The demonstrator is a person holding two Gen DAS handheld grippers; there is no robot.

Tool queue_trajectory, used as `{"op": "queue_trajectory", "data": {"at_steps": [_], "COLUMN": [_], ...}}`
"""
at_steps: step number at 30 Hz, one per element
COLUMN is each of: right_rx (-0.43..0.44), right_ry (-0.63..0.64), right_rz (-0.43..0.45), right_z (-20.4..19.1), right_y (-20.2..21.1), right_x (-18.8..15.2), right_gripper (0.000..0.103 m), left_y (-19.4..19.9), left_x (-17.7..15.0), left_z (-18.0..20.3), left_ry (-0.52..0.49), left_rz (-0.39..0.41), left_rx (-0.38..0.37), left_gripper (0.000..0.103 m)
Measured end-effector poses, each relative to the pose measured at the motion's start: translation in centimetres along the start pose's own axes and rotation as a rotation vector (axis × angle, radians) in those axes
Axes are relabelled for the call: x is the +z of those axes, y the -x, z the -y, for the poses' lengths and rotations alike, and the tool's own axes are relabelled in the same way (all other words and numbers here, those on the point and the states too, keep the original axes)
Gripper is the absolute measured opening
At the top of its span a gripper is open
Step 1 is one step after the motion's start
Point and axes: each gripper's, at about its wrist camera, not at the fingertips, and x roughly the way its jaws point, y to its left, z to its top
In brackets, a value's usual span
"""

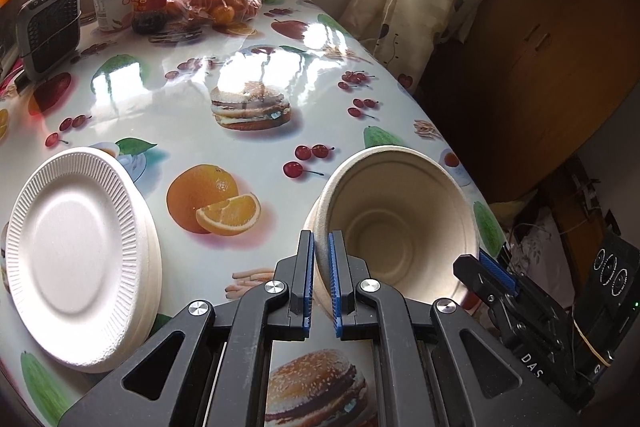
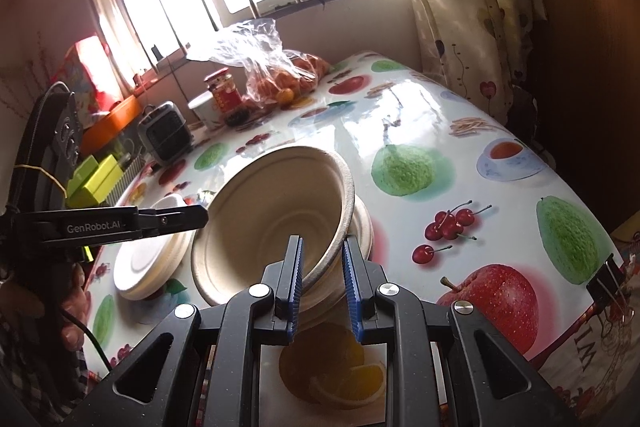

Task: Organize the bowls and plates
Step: 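Carry the held beige bowls toward the nested bowl stack with both tools, then lower the held bowls into the bowl stack and open both tools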

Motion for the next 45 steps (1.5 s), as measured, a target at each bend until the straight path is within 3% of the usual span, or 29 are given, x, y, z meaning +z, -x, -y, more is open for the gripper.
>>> {"op": "queue_trajectory", "data": {"at_steps": [45], "right_rx": [-0.006], "right_ry": [-0.024], "right_rz": [-0.024], "right_z": [0.6], "right_y": [-1.0], "right_x": [-0.6], "right_gripper": [0.021], "left_y": [-1.4], "left_x": [-0.5], "left_z": [-0.2], "left_ry": [0.014], "left_rz": [-0.038], "left_rx": [0.006], "left_gripper": [0.008]}}
